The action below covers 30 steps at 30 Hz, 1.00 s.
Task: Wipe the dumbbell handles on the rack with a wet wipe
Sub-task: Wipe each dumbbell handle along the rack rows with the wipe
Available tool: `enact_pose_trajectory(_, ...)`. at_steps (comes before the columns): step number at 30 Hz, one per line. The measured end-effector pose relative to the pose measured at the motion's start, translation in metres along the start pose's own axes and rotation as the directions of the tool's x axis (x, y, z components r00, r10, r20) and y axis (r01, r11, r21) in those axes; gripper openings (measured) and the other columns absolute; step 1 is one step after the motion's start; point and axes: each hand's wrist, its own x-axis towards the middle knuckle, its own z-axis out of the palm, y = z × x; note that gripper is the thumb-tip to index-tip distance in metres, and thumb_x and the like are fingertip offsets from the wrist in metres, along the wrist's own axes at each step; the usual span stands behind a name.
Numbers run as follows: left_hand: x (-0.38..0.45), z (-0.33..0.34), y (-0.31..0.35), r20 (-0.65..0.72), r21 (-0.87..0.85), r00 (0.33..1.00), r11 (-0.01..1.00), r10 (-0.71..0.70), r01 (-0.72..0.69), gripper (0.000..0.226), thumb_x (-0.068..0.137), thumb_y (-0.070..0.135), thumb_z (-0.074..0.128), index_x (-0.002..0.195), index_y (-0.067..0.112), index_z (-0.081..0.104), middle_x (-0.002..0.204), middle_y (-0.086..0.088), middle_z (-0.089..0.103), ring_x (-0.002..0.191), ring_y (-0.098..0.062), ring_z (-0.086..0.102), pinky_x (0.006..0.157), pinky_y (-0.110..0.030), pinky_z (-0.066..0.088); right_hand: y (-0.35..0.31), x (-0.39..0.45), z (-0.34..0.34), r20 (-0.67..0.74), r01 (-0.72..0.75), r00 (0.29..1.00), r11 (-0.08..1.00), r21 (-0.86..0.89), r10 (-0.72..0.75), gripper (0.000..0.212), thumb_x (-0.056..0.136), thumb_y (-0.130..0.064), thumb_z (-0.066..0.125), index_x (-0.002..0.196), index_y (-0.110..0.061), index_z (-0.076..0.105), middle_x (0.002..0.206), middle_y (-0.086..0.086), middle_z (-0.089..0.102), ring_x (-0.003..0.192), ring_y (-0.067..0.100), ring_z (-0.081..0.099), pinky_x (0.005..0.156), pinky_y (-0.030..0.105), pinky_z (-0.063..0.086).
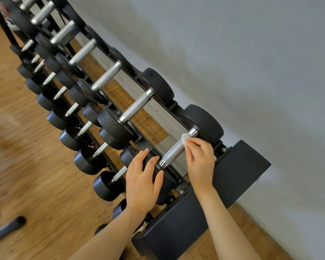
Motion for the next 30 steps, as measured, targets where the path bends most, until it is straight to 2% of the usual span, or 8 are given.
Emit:
enact_pose_trajectory(4, 0.0, 0.0, 0.0, -0.003, -0.006, 1.0, 1.0, 0.003, -0.003, 0.045, 0.095, 0.044, 0.041, 0.129, 0.019, 0.058, 0.146, -0.008, 0.044, 0.136, -0.028, 0.038, 0.109, -0.041, 0.028, -0.001, -0.013, 0.002, 0.082, 0.083, 0.993, 0.997, 0.006, -0.083, 0.029, 0.096, -0.021, 0.055, 0.112, -0.001, 0.069, 0.108, 0.009, 0.065, 0.097, 0.02, 0.058, 0.086, 0.018, 0.047)
enact_pose_trajectory(10, 0.0, -0.001, 0.002, 0.004, 0.011, 1.0, 1.0, -0.002, 0.002, 0.046, 0.095, 0.043, 0.04, 0.129, 0.019, 0.058, 0.147, -0.007, 0.043, 0.137, -0.026, 0.037, 0.109, -0.041, 0.026, -0.001, 0.0, -0.001, -0.024, -0.16, 0.987, 0.986, 0.057, 0.161, 0.023, 0.092, -0.014, 0.06, 0.108, -0.002, 0.07, 0.103, 0.008, 0.062, 0.098, 0.0, 0.046, 0.086, 0.006, 0.043)
enact_pose_trajectory(14, 0.0, 0.0, 0.002, -0.008, 0.0, 1.0, 1.0, -0.001, 0.001, 0.046, 0.095, 0.043, 0.041, 0.128, 0.018, 0.059, 0.146, -0.008, 0.044, 0.136, -0.027, 0.038, 0.108, -0.042, 0.03, -0.012, -0.02, 0.004, 0.066, -0.139, 0.989, 0.981, 0.136, 0.131, 0.026, 0.096, -0.022, 0.054, 0.112, -0.005, 0.068, 0.107, 0.001, 0.058, 0.097, 0.009, 0.056, 0.082, 0.021, 0.052)
enact_pose_trajectory(17, 0.0, -0.001, 0.002, -0.011, -0.003, 1.0, 1.0, 0.003, -0.003, 0.045, 0.095, 0.043, 0.041, 0.128, 0.018, 0.059, 0.146, -0.008, 0.044, 0.136, -0.027, 0.037, 0.108, -0.043, 0.031, -0.012, -0.016, 0.002, 0.056, -0.137, 0.99, 0.977, 0.164, 0.13, 0.025, 0.096, -0.02, 0.055, 0.112, -0.005, 0.068, 0.109, 0.001, 0.058, 0.099, 0.008, 0.056, 0.086, 0.018, 0.05)
enact_pose_trajectory(20, 0.0, 0.0, 0.001, -0.021, -0.006, 1.0, 1.0, 0.01, -0.01, 0.045, 0.095, 0.042, 0.041, 0.128, 0.018, 0.059, 0.145, -0.009, 0.045, 0.136, -0.027, 0.037, 0.107, -0.044, 0.031, -0.01, 0.0, 0.001, 0.007, -0.244, 0.969, 0.951, 0.188, 0.247, 0.023, 0.094, -0.014, 0.057, 0.112, -0.005, 0.069, 0.109, 0.005, 0.059, 0.101, 0.005, 0.054, 0.089, 0.011, 0.046)
enact_pose_trajectory(22, 0.0, 0.0, 0.001, -0.028, -0.005, 1.0, 1.0, 0.013, -0.013, 0.045, 0.095, 0.042, 0.041, 0.128, 0.017, 0.059, 0.145, -0.009, 0.045, 0.136, -0.027, 0.037, 0.107, -0.044, 0.031, -0.013, 0.003, 0.003, -0.02, -0.311, 0.947, 0.927, 0.209, 0.322, 0.024, 0.094, -0.013, 0.057, 0.114, -0.005, 0.069, 0.11, 0.001, 0.058, 0.101, 0.006, 0.056, 0.088, 0.012, 0.048)
enact_pose_trajectory(27, 0.0, 0.001, 0.001, -0.027, -0.003, 1.0, 1.0, 0.008, -0.008, 0.045, 0.094, 0.042, 0.042, 0.128, 0.018, 0.059, 0.146, -0.008, 0.044, 0.136, -0.026, 0.036, 0.107, -0.042, 0.03, -0.031, -0.018, 0.009, -0.039, -0.401, 0.902, 0.866, 0.299, 0.43, 0.025, 0.095, -0.008, 0.058, 0.118, -0.009, 0.067, 0.109, 0.0, 0.058, 0.1, -0.004, 0.055, 0.083, 0.007, 0.045)
enact_pose_trajectory(30, 0.001, 0.001, 0.002, -0.018, 0.002, 1.0, 1.0, 0.002, -0.002, 0.046, 0.094, 0.043, 0.041, 0.129, 0.019, 0.058, 0.146, -0.008, 0.043, 0.137, -0.026, 0.036, 0.107, -0.042, 0.029, -0.031, -0.009, 0.011, -0.027, -0.457, 0.87, 0.828, 0.326, 0.492, 0.035, 0.096, -0.008, 0.057, 0.131, -0.008, 0.057, 0.117, 0.003, 0.061, 0.108, 0.002, 0.057, 0.087, 0.012, 0.048)
